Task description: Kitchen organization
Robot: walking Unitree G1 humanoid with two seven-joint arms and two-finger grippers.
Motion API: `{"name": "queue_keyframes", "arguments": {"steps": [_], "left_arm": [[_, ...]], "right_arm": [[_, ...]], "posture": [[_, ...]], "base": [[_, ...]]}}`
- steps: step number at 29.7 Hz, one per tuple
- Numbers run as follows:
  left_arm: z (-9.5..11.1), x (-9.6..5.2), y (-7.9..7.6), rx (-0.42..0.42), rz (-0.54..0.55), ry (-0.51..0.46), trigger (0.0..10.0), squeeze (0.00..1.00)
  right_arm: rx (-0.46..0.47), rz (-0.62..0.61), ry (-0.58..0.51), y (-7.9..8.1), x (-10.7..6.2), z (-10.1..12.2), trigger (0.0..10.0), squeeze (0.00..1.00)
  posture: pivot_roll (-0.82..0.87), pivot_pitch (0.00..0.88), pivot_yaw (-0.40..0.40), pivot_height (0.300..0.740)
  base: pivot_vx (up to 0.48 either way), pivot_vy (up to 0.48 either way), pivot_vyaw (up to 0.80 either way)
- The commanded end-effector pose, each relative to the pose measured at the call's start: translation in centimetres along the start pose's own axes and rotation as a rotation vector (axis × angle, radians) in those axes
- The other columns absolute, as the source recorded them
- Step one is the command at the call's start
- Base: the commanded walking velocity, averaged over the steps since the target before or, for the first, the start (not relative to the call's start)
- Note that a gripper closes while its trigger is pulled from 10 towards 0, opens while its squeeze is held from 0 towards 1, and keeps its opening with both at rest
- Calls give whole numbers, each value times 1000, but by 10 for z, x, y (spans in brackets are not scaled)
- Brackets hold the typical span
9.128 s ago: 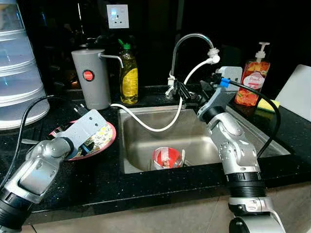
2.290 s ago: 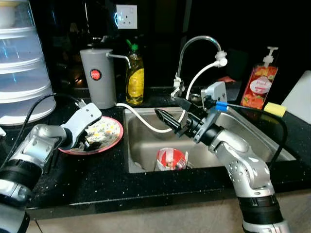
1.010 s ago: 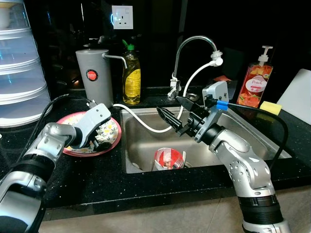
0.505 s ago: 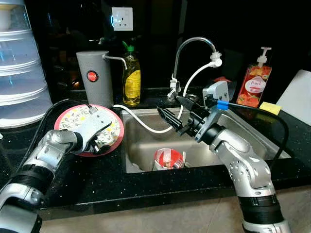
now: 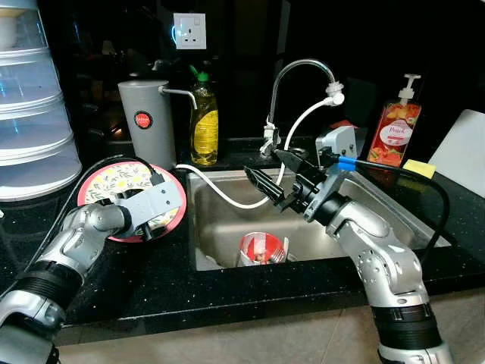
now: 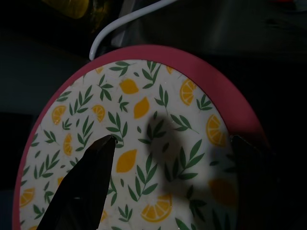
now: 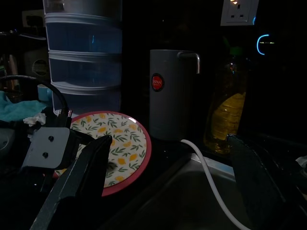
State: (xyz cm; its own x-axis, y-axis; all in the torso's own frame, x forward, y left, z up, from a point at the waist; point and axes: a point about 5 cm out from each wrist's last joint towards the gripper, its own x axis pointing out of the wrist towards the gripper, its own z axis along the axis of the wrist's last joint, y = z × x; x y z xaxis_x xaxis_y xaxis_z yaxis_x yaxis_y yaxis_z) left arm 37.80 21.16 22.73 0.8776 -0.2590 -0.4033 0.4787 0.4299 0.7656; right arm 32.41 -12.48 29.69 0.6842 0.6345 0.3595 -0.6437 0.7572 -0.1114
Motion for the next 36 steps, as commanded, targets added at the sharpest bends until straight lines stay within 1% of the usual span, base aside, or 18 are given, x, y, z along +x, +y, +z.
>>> {"name": "queue_keyframes", "arguments": {"steps": [1,4,6,7,9,10,11,18,20,24,25,26,27,28,29,30,33,36], "left_arm": [[-27,-1,-11,33,-39,125,10000,0],[-27,-2,-11,70,-23,130,10000,0],[-27,-2,-10,111,0,134,10000,0],[-27,-2,-10,111,0,134,10000,0],[-26,-3,-9,158,39,138,10000,0],[-26,-3,-9,158,39,138,10000,0],[-30,-4,-3,185,104,165,10000,0],[-36,-7,6,222,184,221,10000,0],[-36,-8,8,235,198,226,10000,0],[-34,-9,12,225,224,213,10000,0],[-31,-9,13,183,231,192,10000,0],[-24,-9,16,83,244,145,10000,0],[-24,-9,16,83,244,145,10000,0],[-18,-10,21,-7,258,101,10000,0],[-18,-10,21,-7,258,101,10000,0],[-14,-11,25,-34,275,85,10000,0],[-5,-16,38,-78,317,45,10000,0],[5,-21,47,-128,340,-7,10000,0]], "right_arm": [[1,-6,-2,-2,1,2,10000,0],[1,-8,-2,-3,0,2,10000,0],[0,-10,-3,-3,0,3,10000,0],[0,-10,-3,-3,0,3,10000,0],[1,-10,-4,-4,0,3,10000,0],[1,-10,-4,-4,0,3,10000,0],[3,-8,-4,-3,0,2,10000,0],[5,-5,-5,-3,1,2,10000,0],[6,-4,-5,-3,1,2,10000,0],[7,-2,-7,-3,1,2,10000,0],[8,-1,-6,-3,2,2,10000,0],[8,-1,-6,-3,2,2,10000,0],[8,-1,-6,-3,2,2,10000,0],[8,-1,-6,-3,2,2,10000,0],[8,-1,-6,-3,2,2,10000,0],[8,-2,-6,-3,1,2,10000,0],[8,-3,-5,-3,1,2,10000,0],[9,-3,-4,-3,1,2,10000,0]], "posture": [[-6,10,-23,740],[-9,7,-23,740],[-9,6,-25,740],[-9,6,-25,740],[-8,8,-25,740],[-8,8,-25,740],[-8,8,-25,740],[-3,12,-30,740],[-3,12,-30,740],[-2,15,-31,740],[-2,15,-32,740],[-3,17,-31,740],[-3,17,-31,740],[-4,17,-31,740],[-4,17,-31,740],[-4,18,-32,740],[-5,19,-32,740],[-4,20,-33,740]], "base": [[0,0,0],[0,0,0],[0,0,0],[0,0,0],[0,0,0],[0,0,0],[0,0,0],[0,0,0],[0,0,0],[0,0,0],[0,0,0],[0,0,0],[0,0,0],[0,0,0],[0,0,0],[0,0,0],[0,0,0],[0,0,0]]}}
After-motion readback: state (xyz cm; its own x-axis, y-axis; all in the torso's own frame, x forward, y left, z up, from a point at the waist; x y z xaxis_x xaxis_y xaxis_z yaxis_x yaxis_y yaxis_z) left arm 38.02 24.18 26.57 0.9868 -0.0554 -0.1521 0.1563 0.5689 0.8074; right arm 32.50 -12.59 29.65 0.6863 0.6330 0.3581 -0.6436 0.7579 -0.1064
